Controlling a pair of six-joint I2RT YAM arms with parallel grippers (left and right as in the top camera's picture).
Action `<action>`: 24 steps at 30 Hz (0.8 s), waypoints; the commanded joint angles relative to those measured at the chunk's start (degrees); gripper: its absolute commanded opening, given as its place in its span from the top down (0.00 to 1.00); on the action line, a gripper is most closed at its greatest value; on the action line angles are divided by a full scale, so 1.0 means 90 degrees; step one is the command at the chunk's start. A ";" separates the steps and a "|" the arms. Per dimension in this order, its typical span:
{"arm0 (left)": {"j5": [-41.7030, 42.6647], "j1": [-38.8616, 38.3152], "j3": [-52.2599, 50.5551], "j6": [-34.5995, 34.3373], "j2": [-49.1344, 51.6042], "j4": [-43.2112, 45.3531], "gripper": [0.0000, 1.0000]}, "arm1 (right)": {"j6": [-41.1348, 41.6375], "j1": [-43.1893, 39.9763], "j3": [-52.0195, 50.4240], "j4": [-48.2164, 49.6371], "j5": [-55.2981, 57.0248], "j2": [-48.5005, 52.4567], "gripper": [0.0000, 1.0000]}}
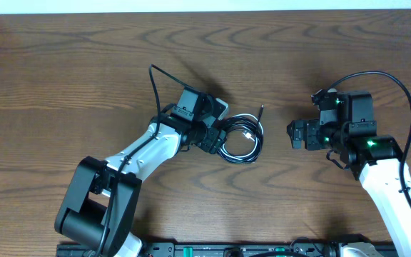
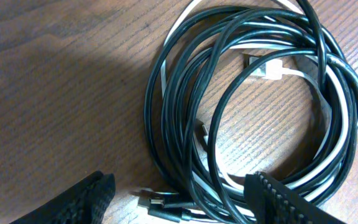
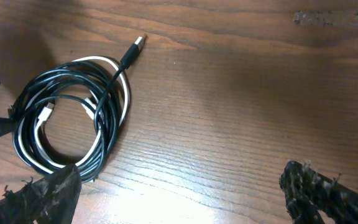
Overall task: Untangle cables
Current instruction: 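Lower the left gripper onto the cable coil and grasp it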
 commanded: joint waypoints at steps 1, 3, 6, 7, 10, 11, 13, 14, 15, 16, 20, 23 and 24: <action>0.0129 -0.0012 0.0148 0.0085 0.0036 0.0056 0.32 | -0.0080 -0.0032 0.0136 -0.0010 -0.0073 0.0007 0.01; 0.0129 -0.0012 0.0148 0.0083 0.0046 0.0102 0.36 | -0.0080 -0.0032 0.0136 -0.0029 -0.0073 0.0007 0.01; 0.0131 -0.0012 0.0148 0.0083 0.0056 0.0131 0.39 | -0.0083 -0.0032 0.0136 -0.0070 -0.0073 0.0007 0.01; 0.0131 -0.0012 0.0148 0.0083 0.0066 0.0148 0.39 | -0.0080 -0.0032 0.0136 -0.0085 -0.0073 0.0007 0.01; 0.0131 -0.0012 0.0148 0.0080 0.0138 0.0197 0.38 | -0.0080 -0.0032 0.0136 -0.0095 -0.0073 0.0007 0.01; 0.0131 -0.0012 0.0148 0.0080 0.0177 0.0219 0.39 | -0.0080 -0.0032 0.0136 -0.0092 -0.0073 0.0007 0.01; 0.0192 -0.0012 0.0148 0.0080 0.0274 0.0253 0.39 | -0.0080 -0.0029 0.0136 -0.0095 -0.0073 0.0007 0.01; 0.0238 -0.0010 0.0151 0.0080 0.0330 0.0289 0.38 | -0.0080 -0.0027 0.0136 -0.0095 -0.0073 0.0007 0.01; 0.0294 -0.0010 0.0151 0.0075 0.0376 0.0333 0.38 | -0.0080 -0.0027 0.0136 -0.0095 -0.0073 0.0007 0.01; 0.0296 -0.0012 0.0151 0.0012 0.0427 0.0401 0.39 | -0.0080 -0.0027 0.0136 -0.0097 -0.0073 0.0007 0.01; 0.0296 -0.0012 0.0151 -0.0063 0.0491 0.0534 0.44 | -0.0083 -0.0027 0.0136 -0.0131 -0.0073 0.0007 0.01; 0.0291 -0.0010 0.0155 -0.0061 0.0491 0.0529 0.65 | -0.0083 -0.0027 0.0136 -0.0158 -0.0070 0.0007 0.01; 0.0291 -0.0010 0.0155 -0.0066 0.0491 0.0527 0.90 | -0.0083 -0.0027 0.0136 -0.0168 -0.0070 0.0007 0.01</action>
